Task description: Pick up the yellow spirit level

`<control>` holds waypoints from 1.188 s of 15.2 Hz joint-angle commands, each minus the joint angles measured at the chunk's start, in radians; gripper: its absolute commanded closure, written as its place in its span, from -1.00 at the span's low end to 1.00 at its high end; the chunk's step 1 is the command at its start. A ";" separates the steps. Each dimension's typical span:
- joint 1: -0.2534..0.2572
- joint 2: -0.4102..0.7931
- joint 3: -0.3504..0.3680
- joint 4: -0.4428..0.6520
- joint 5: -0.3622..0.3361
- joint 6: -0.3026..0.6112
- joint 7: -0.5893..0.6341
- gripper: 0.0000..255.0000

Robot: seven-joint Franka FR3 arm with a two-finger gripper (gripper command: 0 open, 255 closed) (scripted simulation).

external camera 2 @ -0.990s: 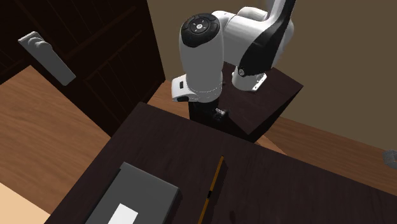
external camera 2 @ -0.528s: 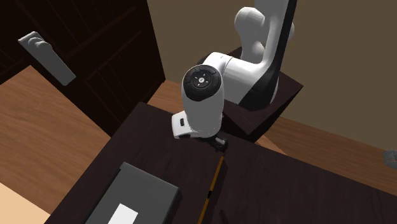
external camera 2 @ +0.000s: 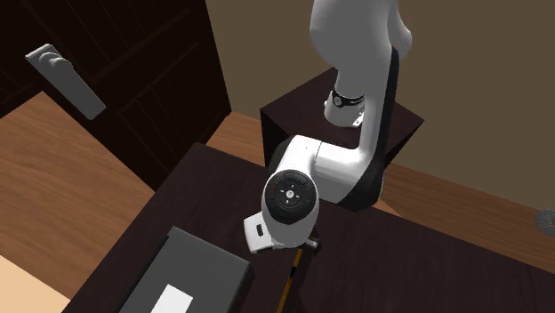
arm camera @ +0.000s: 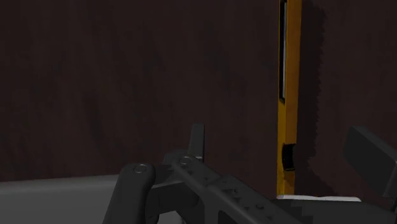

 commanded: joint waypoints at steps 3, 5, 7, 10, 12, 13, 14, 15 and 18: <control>0.045 0.150 -0.004 0.143 -0.046 0.012 0.005 -1.00; 0.069 0.225 -0.007 0.222 -0.066 0.011 0.003 -1.00; 0.086 0.277 -0.010 0.280 -0.078 0.007 0.001 -1.00; 0.090 0.307 -0.015 0.286 -0.084 0.031 0.004 -1.00; 0.093 0.327 -0.019 0.290 -0.088 0.047 0.006 -1.00; 0.094 0.337 -0.020 0.293 -0.089 0.054 0.007 -1.00; 0.096 0.354 -0.023 0.298 -0.092 0.066 0.009 -1.00; 0.096 0.354 -0.023 0.298 -0.092 0.066 0.009 -1.00; 0.096 0.355 -0.024 0.298 -0.092 0.067 0.009 1.00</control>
